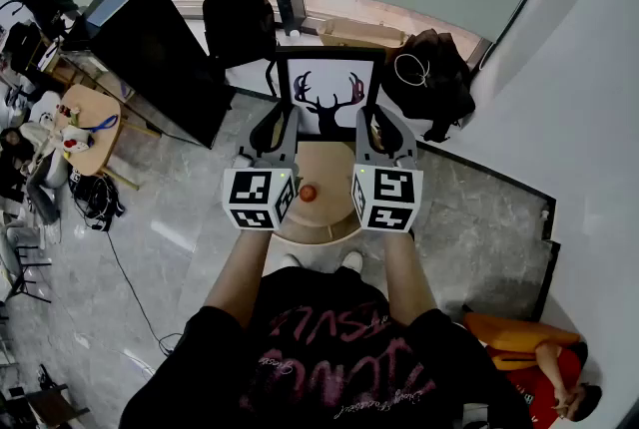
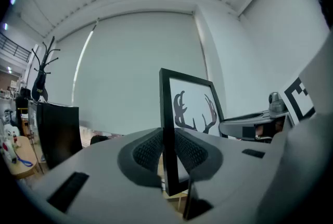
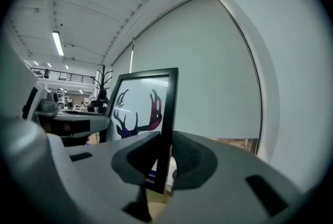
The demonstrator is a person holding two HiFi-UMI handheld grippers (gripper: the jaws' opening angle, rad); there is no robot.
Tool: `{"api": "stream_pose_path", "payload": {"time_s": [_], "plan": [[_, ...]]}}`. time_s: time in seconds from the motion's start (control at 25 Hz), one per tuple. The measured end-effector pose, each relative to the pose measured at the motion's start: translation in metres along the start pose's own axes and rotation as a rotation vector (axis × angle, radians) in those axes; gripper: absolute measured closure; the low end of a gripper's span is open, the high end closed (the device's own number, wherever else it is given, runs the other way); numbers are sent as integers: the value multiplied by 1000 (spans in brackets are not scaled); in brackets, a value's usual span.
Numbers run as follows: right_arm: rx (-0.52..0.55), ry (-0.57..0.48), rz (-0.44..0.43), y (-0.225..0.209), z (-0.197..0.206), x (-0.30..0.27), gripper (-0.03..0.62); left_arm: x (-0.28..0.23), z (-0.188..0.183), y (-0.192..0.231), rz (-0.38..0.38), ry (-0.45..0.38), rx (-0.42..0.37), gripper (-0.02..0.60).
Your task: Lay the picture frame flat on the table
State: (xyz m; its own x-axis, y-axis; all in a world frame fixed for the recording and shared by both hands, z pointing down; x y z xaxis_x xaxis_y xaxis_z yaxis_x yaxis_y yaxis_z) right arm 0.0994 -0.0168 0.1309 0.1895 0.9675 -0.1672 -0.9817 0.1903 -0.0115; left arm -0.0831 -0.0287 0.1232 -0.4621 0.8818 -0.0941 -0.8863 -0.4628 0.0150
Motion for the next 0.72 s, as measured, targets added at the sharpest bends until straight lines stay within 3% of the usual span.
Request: {"api": "stream_pose_path", "payload": {"time_s": [0.72], "plan": [[1, -6, 12, 19, 7, -17, 513, -3, 8, 26, 19, 2, 13, 508]]}}
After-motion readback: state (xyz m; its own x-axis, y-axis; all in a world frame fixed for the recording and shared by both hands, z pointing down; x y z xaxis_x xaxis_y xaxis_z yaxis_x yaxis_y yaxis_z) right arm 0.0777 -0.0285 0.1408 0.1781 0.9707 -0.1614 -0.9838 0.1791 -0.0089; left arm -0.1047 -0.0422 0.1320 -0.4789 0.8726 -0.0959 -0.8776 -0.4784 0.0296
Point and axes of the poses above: the fingertips, and each gripper's own axes: x backward along the fingers, y to its left, z out of its underside, the point moved 7 cm from there along x, backward along the fingers, and after that the axes turned 3 degrees about z, right-handed, at the moved point
